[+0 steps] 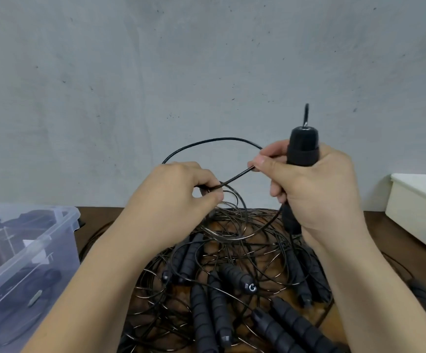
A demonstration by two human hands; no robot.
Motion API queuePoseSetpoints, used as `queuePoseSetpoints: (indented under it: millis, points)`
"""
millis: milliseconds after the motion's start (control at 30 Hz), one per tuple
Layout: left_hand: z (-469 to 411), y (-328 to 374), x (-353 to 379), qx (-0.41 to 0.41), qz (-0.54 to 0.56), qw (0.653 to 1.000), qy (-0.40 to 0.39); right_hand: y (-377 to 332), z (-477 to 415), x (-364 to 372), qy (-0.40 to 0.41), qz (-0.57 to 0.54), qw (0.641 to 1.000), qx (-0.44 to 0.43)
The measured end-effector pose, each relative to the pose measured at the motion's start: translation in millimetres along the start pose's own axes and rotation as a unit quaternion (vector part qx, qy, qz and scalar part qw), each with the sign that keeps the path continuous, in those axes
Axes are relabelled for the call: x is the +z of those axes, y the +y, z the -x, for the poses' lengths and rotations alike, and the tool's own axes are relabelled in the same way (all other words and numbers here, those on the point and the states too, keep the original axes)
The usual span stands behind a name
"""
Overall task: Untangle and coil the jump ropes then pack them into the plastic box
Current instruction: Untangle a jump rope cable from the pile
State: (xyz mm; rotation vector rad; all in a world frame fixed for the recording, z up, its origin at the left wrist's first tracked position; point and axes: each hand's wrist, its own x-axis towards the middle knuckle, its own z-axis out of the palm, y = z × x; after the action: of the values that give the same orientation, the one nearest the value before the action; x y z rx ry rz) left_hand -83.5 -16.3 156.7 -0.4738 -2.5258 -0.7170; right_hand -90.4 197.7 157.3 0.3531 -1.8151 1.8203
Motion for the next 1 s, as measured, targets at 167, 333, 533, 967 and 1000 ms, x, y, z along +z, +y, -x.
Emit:
queuePoseSetpoints:
  millis: [167, 333, 533, 967, 1000]
  points:
    - [-4.2, -15.3, -6.9, -0.026, -0.052, 0.998, -0.004, -4.4, -6.2, -12.6, 0.035, -0.04, 0.999, -0.001]
    - [-3.7, -21.2, -16.8, -0.068, -0.048, 0.996, -0.039, -5.7, -10.7, -19.5, 0.073, -0.054, 0.996, -0.012]
    - [0.4, -9.1, -12.0, -0.037, -0.097, 0.993, -0.058, -7.6, -8.2, -16.2, 0.056, 0.042, 0.998, -0.01]
    - [-4.0, -24.1, -13.2, -0.122, -0.101, 0.987, -0.008, -34.1, 9.8, -12.9, -0.081, 0.024, 0.995, 0.055]
    - [-3.4, -22.7, -12.4, -0.131, -0.096, 0.987, -0.012, -34.8, 11.1, -12.3, -0.115, 0.015, 0.99, 0.075]
